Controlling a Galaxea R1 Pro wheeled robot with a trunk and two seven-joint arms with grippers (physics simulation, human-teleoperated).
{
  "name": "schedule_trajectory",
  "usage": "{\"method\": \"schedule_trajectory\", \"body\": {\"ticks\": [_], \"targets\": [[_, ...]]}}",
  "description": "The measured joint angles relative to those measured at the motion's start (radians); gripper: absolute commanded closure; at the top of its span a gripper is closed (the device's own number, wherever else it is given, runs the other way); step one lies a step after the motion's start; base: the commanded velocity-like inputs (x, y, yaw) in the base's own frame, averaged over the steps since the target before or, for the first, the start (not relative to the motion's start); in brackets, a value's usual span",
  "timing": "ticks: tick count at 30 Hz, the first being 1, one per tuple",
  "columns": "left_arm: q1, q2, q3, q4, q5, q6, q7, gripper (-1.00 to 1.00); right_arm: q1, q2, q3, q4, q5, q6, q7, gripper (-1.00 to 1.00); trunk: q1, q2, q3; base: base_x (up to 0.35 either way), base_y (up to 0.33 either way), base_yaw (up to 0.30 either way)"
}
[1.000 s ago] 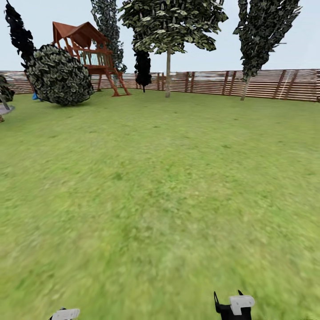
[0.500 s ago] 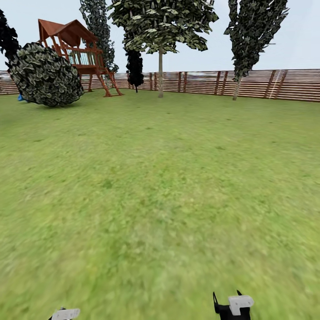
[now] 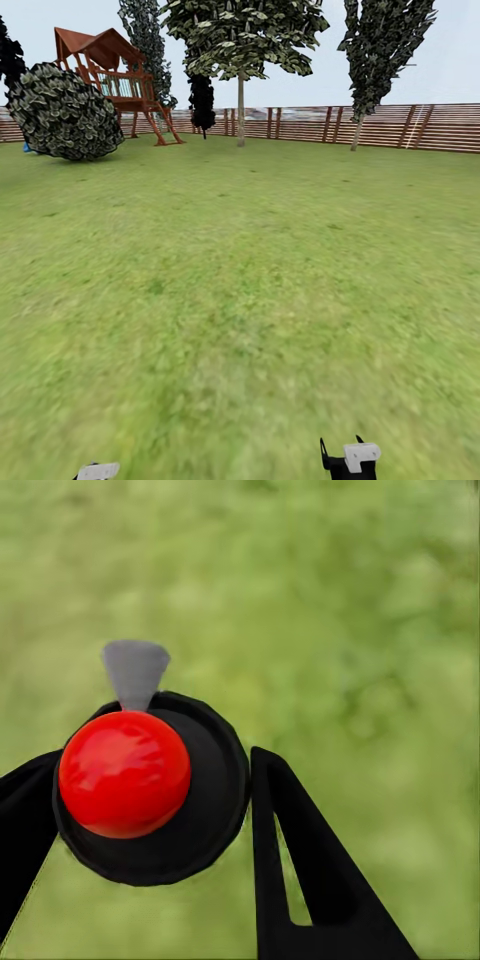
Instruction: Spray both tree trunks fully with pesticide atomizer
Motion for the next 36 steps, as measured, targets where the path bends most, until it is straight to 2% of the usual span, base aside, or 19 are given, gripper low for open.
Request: {"method": "schedule_trajectory", "body": {"ticks": [11,22,27,36], "targets": [[0.000,0.003,0.000,0.000,0.001,0.002,0.000,1.00,0.000,0.001,0.000,0.001,0.001,-0.001,0.000,-1.00,0.000,0.000,0.000,0.338,0.000,-0.161],[0.000,0.003,0.000,0.000,0.003,0.000,0.001,1.00,0.000,0.001,0.001,0.000,0.002,-0.001,0.002,-1.00,0.000,0.000,0.000,0.338,0.000,-0.010],[0.000,0.004,0.001,0.002,0.067,-0.002,0.000,1.00,0.000,0.001,0.000,0.000,0.002,-0.001,0.002,-1.00,0.000,0.000,0.000,0.338,0.000,0.000],[0.000,0.005,-0.001,0.002,0.077,-0.003,0.000,1.00,0.000,0.000,0.000,0.001,0.002,0.000,0.002,-1.00,0.000,0.000,0.000,0.338,0.000,0.000]]}}
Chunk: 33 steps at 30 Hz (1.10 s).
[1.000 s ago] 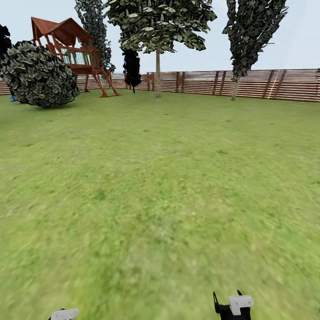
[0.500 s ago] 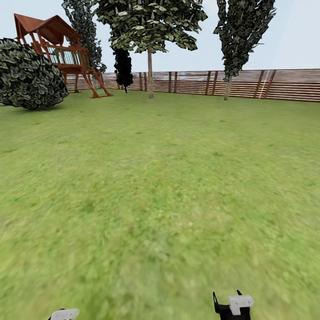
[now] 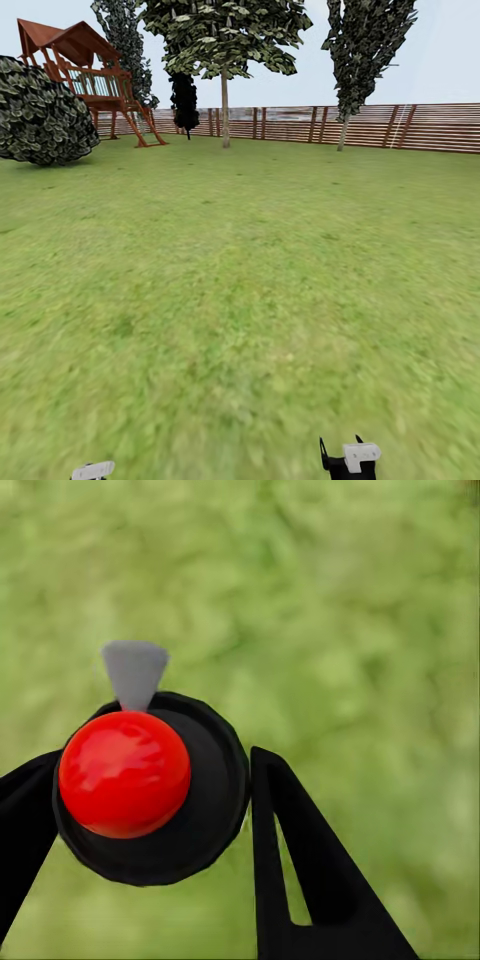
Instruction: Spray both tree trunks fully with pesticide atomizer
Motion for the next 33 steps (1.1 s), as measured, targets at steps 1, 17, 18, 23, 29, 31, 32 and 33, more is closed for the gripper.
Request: {"method": "schedule_trajectory", "body": {"ticks": [1,17,18,23,29,31,32,33], "targets": [[0.000,0.000,0.000,0.000,0.000,0.000,0.000,1.00,0.000,0.000,0.000,0.000,0.000,0.000,0.000,-1.00,0.000,0.000,0.000,0.338,0.000,0.000],[0.000,0.000,0.000,0.000,0.000,0.001,0.000,1.00,0.000,0.001,0.000,0.000,0.001,0.001,0.000,-1.00,0.000,0.000,0.000,0.338,0.000,0.000],[0.000,0.000,0.000,0.000,0.000,0.001,0.000,1.00,0.000,0.001,0.000,0.000,0.001,0.001,0.000,-1.00,0.000,0.000,0.000,0.338,0.000,0.000],[0.000,0.000,0.000,0.000,0.000,0.001,0.000,1.00,0.000,0.002,0.000,0.000,0.002,0.001,0.000,-1.00,0.000,0.000,0.000,0.338,0.000,0.065],[0.000,-0.001,0.000,0.000,0.000,0.001,0.000,1.00,0.000,0.001,0.000,0.000,0.001,0.001,0.000,-1.00,0.000,0.000,0.000,0.338,0.000,0.062],[0.000,-0.002,0.000,0.000,0.000,0.001,0.000,1.00,0.000,0.001,0.000,0.000,0.001,0.001,0.000,-1.00,0.000,0.000,0.000,0.338,0.000,0.004],[0.000,-0.002,0.000,0.000,0.000,0.001,0.000,1.00,0.000,0.001,0.000,0.000,0.001,0.001,0.000,-1.00,0.000,0.000,0.000,0.338,0.000,0.001],[0.000,-0.002,0.000,0.000,0.000,0.001,0.000,1.00,0.000,0.001,0.000,0.000,0.001,0.001,0.000,-1.00,0.000,0.000,0.000,0.338,0.000,0.001]]}}
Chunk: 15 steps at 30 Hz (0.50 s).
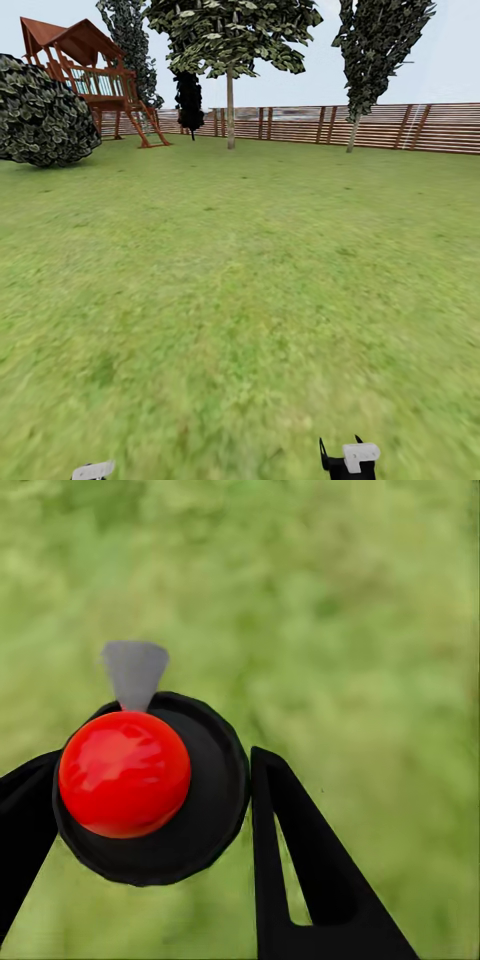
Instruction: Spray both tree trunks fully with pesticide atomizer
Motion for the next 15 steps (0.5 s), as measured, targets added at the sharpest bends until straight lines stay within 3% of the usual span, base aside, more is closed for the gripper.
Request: {"method": "schedule_trajectory", "body": {"ticks": [15], "targets": [[0.000,0.000,0.000,0.000,0.000,-0.001,0.000,1.00,0.000,0.000,0.000,0.000,0.000,0.000,0.000,-1.00,0.000,0.000,0.000,0.338,0.000,0.005]]}}
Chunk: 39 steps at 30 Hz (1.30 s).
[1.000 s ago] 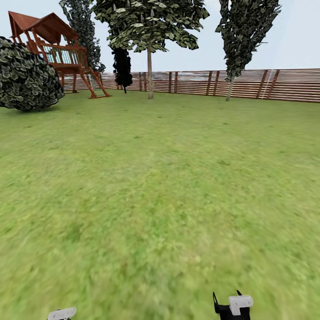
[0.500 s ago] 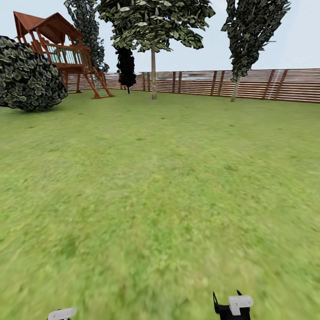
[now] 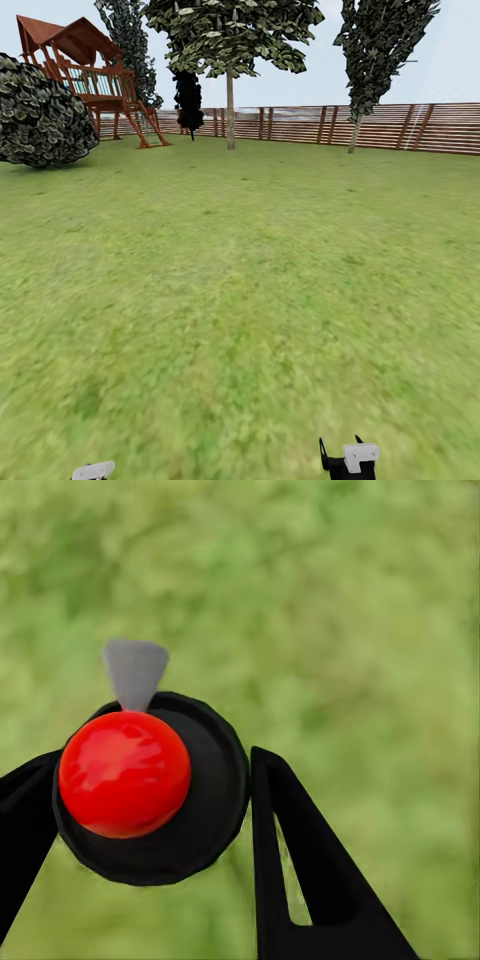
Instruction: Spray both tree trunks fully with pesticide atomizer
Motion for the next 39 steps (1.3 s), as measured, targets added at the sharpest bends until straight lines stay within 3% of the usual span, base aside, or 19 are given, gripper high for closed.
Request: {"method": "schedule_trajectory", "body": {"ticks": [39], "targets": [[0.000,-0.002,0.000,0.011,0.000,-0.003,0.000,1.00,0.000,0.000,0.000,0.000,0.000,0.000,0.001,-1.00,0.000,0.000,0.000,0.338,0.000,0.013]]}}
